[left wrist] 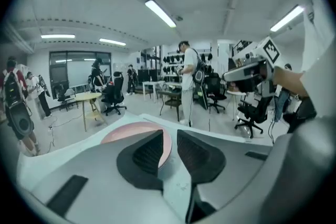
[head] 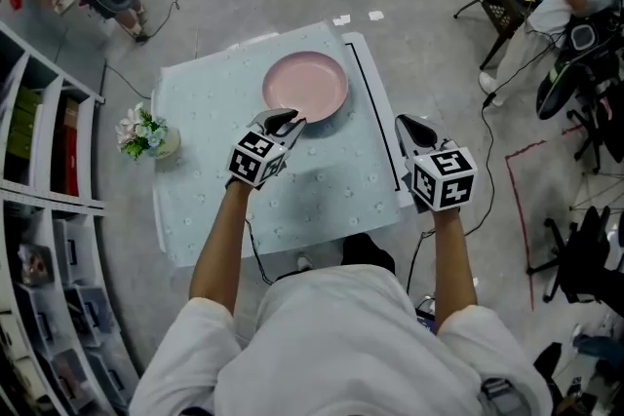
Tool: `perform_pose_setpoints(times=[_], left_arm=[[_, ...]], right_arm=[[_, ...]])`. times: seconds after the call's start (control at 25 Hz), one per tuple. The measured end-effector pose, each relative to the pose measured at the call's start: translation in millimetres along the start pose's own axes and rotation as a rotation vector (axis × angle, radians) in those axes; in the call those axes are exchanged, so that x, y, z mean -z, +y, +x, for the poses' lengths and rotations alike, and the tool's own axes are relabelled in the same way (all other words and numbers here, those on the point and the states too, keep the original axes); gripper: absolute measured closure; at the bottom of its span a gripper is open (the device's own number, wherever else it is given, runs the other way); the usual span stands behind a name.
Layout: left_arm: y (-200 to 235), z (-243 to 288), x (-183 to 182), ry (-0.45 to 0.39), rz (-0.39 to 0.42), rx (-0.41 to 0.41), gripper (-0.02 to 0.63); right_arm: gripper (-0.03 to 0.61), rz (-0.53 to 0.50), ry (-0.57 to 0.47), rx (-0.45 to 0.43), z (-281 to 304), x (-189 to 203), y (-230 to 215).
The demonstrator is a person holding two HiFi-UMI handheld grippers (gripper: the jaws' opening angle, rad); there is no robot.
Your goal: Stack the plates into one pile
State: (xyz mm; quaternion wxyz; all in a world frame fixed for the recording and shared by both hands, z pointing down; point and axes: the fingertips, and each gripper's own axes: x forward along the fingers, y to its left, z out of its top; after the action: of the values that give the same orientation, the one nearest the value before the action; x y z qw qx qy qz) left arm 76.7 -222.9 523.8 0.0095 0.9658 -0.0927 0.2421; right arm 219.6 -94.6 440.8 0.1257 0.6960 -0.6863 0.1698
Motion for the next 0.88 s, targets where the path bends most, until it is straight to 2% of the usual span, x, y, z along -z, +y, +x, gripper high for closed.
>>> perform_pose_setpoints(times=[0.12, 0.2, 0.28, 0.52, 0.72, 0.88], left_arm=[[2, -55, -30, -0.159, -0.048, -0.051, 0.594], [3, -94, -48, -0.258, -0.086, -0.084, 0.594], [5, -131, -59, -0.311, -0.079, -0.136, 0.595], [-3, -219, -72, -0.329, 0.076, -0.269, 0.595], [-14, -269, -73, -0.347, 0.120, -0.331, 0.595], [-29, -288, -71, -0.351, 0.151, -0.334, 0.595]], right_arm=[[0.565, -0.090, -0.065, 0.019, -17, -26, 28], [0.565, -0.165, -0.094, 0.026, -28, -41, 50], [0.565, -0.218, -0.116, 0.036, -38, -54, 71], [0.565, -0.231, -0.186, 0.030, -64, -80, 124], [0.565, -0.262, -0.191, 0.034, -80, -86, 159], [0.565, -0.272, -0.198, 0.021, -89, -84, 180]])
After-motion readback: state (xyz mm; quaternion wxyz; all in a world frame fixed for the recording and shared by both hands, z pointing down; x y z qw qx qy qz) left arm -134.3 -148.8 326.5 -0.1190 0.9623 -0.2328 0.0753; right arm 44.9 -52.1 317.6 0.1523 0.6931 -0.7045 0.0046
